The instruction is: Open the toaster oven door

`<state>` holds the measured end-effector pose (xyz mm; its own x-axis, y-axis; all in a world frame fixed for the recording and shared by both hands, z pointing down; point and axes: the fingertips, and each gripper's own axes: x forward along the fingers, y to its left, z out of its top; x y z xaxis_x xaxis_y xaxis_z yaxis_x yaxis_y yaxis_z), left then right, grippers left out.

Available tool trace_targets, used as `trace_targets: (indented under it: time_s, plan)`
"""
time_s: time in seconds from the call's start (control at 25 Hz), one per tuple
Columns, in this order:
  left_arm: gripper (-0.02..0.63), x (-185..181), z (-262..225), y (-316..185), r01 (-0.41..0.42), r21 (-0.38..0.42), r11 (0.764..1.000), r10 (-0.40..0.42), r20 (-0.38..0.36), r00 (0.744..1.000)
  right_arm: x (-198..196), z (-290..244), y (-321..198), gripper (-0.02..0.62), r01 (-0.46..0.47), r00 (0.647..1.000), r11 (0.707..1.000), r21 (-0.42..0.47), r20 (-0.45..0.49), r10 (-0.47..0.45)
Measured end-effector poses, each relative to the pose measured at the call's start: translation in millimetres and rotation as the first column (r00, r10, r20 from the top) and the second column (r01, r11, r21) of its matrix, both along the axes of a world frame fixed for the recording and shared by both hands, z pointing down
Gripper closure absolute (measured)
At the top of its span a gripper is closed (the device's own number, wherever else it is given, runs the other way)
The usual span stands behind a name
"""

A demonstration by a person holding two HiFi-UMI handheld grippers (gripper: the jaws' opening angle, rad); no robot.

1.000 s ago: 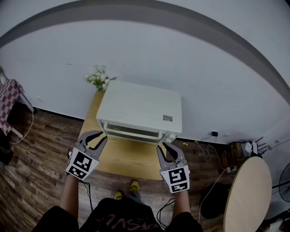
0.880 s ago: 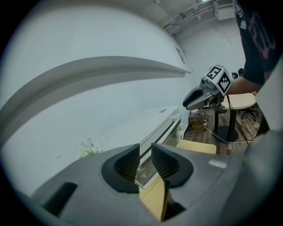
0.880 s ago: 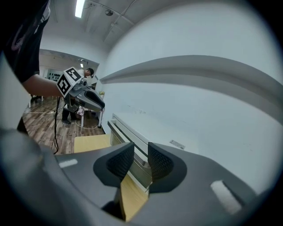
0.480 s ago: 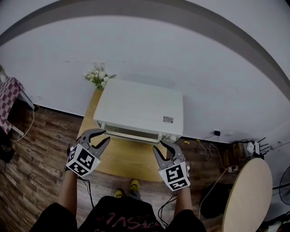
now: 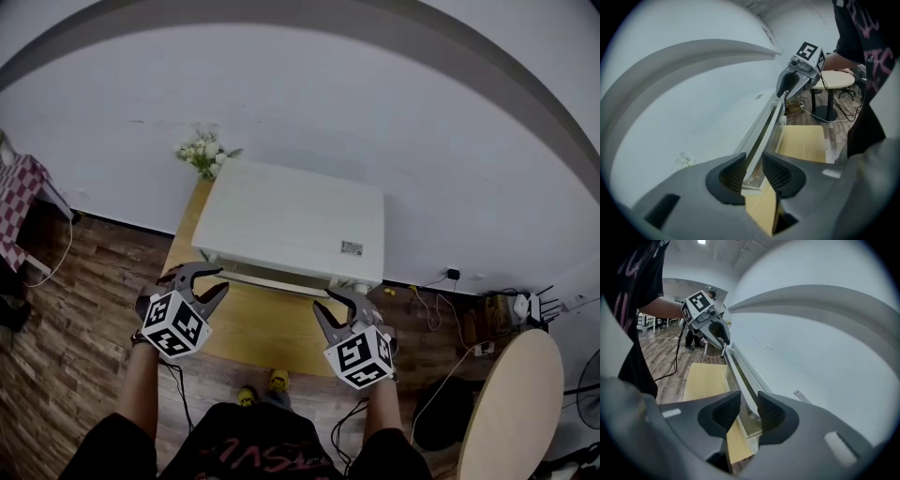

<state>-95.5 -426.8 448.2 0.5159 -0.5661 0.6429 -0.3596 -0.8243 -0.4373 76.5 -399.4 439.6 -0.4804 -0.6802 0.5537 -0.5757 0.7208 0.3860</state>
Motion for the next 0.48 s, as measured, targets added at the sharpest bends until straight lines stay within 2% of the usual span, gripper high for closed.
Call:
trace_targets:
  time_s: [0.48]
  plan:
    - [0.491,8,20,-10,-0.064,-0.068,0.996,0.069,0.064,0.996,-9,18,-13,0.468,0.074,0.99,0.996,-0.047,-0.116,-0.079]
